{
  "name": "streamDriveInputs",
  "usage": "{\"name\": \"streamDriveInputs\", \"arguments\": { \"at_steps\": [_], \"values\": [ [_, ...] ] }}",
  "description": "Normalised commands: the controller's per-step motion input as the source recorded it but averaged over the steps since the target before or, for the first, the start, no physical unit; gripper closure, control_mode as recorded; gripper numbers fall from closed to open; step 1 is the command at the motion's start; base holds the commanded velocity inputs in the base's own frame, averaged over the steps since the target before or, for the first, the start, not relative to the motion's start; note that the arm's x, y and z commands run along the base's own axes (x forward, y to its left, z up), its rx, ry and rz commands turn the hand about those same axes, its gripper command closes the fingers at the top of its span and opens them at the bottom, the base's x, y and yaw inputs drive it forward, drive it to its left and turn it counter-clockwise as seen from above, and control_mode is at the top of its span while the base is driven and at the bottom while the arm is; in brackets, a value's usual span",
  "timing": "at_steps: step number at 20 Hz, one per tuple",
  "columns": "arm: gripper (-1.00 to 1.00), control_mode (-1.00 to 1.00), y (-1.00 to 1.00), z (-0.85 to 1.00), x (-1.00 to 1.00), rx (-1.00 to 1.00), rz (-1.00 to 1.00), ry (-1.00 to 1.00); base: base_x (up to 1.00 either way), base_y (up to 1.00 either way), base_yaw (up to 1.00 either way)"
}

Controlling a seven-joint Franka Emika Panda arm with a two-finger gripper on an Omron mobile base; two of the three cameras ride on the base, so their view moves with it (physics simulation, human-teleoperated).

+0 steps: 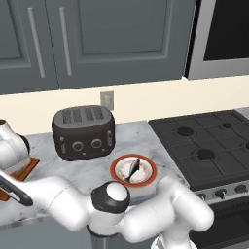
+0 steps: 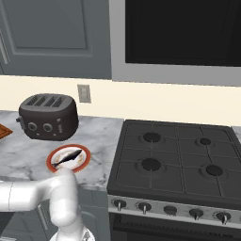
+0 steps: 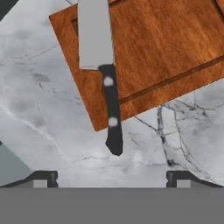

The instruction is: Pick up the knife from the drawer and place it on the cutting board. Then place the meat from the plate to the cutting board.

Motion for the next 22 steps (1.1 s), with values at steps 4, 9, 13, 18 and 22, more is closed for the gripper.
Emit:
{"name": "streamDriveInputs", "arguments": {
  "at_steps": [4, 9, 13, 18, 22],
  "values": [
    [-1.0, -1.0, -0.99, 0.0, -0.42, 0.21, -0.2, 0.0, 0.0, 0.0, 0.0],
    [-1.0, -1.0, -0.98, 0.09, -0.5, 0.16, -0.19, -0.02, 0.0, 0.0, 0.0],
    [-1.0, -1.0, -0.93, 0.29, -0.54, 0.08, -0.22, -0.02, 0.0, 0.0, 0.0],
    [-1.0, -1.0, -0.87, 0.4, -0.41, 0.02, -0.25, 0.0, 0.0, 0.0, 0.0],
    [-1.0, -1.0, -0.81, 0.47, -0.2, 0.0, -0.28, 0.0, 0.0, 0.0, 0.0]
  ]
}}
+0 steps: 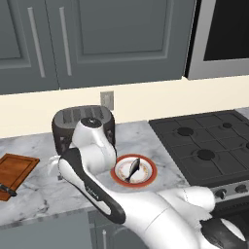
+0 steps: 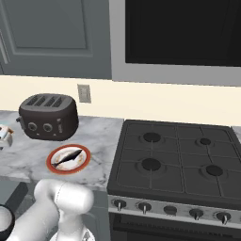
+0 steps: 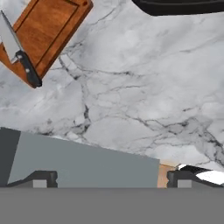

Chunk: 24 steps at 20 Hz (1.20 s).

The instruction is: Pick up the knife from the drawer and place it on the cutting board. Then place the meat from the plate to the cutting board.

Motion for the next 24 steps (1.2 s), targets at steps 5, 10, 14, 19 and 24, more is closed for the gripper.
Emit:
{"name": "streamDriveInputs", "arguments": {
  "at_steps": [5, 10, 14, 19, 24],
  "values": [
    [-1.0, -1.0, -0.82, 0.4, -0.02, 0.0, -0.31, 0.0, 0.0, 0.0, 0.0],
    [-1.0, -1.0, -0.82, 0.18, 0.0, 0.0, -0.28, 0.0, 0.0, 0.0, 0.0],
    [-1.0, -1.0, -0.84, 0.04, 0.0, 0.0, -0.19, 0.0, 0.0, 0.0, 0.0],
    [-1.0, -1.0, -0.83, 0.0, 0.0, 0.0, -0.17, 0.0, 0.0, 0.0, 0.0],
    [-1.0, -1.0, -0.73, -0.04, 0.05, 0.02, -0.16, 0.0, 0.0, 0.0, 0.0]
  ]
}}
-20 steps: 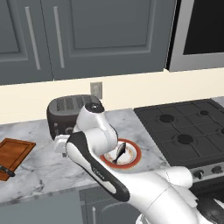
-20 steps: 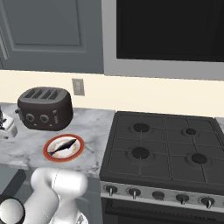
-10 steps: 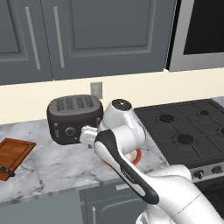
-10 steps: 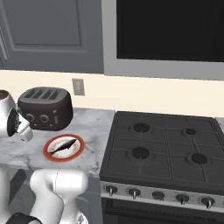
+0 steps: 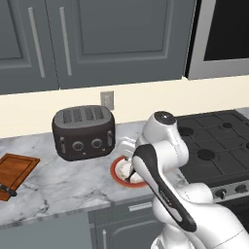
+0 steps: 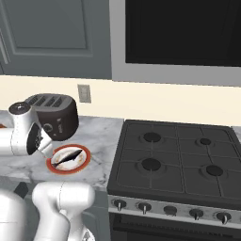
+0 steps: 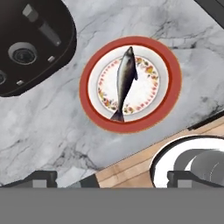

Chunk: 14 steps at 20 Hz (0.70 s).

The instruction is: Pick up the knife from the drawer and place it on the cutting board. Then place the meat from the plate to the cutting board.

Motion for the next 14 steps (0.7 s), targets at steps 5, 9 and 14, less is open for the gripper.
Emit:
{"name": "streamDriveInputs", "arguments": {
  "at_steps": [5, 9, 14],
  "values": [
    [-1.0, -1.0, -0.5, -0.12, 0.2, 0.06, -0.13, 0.05, 0.0, 0.0, 0.0],
    [-1.0, -1.0, -0.26, -0.22, 0.37, 0.0, -0.07, 0.05, 0.0, 0.0, 0.0],
    [-1.0, -1.0, -0.03, -0.28, 0.41, -0.01, -0.01, 0.03, 0.0, 0.0, 0.0]
  ]
}}
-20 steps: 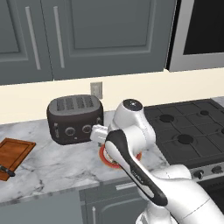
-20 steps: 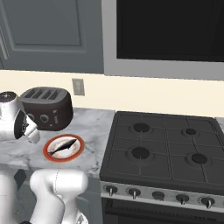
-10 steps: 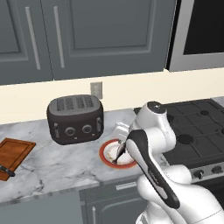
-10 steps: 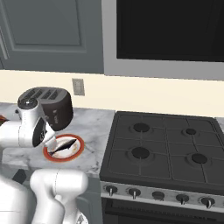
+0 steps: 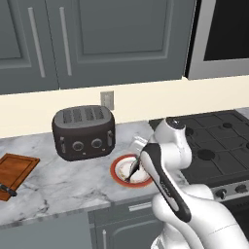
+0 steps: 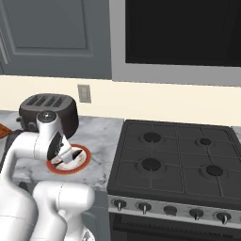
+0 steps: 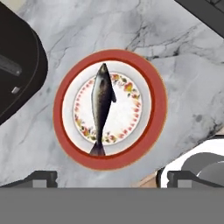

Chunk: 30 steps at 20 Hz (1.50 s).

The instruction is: Pick up the knife from the drawer and place it on the cutting board. Then place the meat from the plate to the cutting board.

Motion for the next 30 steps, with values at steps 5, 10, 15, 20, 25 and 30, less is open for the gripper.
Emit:
{"name": "streamDriveInputs", "arguments": {
  "at_steps": [5, 10, 15, 20, 25, 30],
  "values": [
    [-1.0, -1.0, 0.0, -0.19, 0.34, -0.04, 0.0, 0.08, 0.0, 0.0, 0.0],
    [-1.0, -1.0, 0.0, -0.16, 0.34, -0.04, 0.0, 0.11, 0.0, 0.0, 0.0],
    [-1.0, -1.0, 0.0, -0.16, 0.25, -0.04, 0.0, 0.1, 0.0, 0.0, 0.0],
    [-1.0, -1.0, 0.0, -0.22, 0.18, -0.05, 0.0, 0.08, 0.0, 0.0, 0.0],
    [-1.0, -1.0, 0.01, -0.2, 0.14, -0.04, 0.0, 0.07, 0.0, 0.0, 0.0],
    [-1.0, -1.0, 0.0, -0.19, 0.13, -0.02, 0.0, 0.06, 0.0, 0.0, 0.0]
  ]
}}
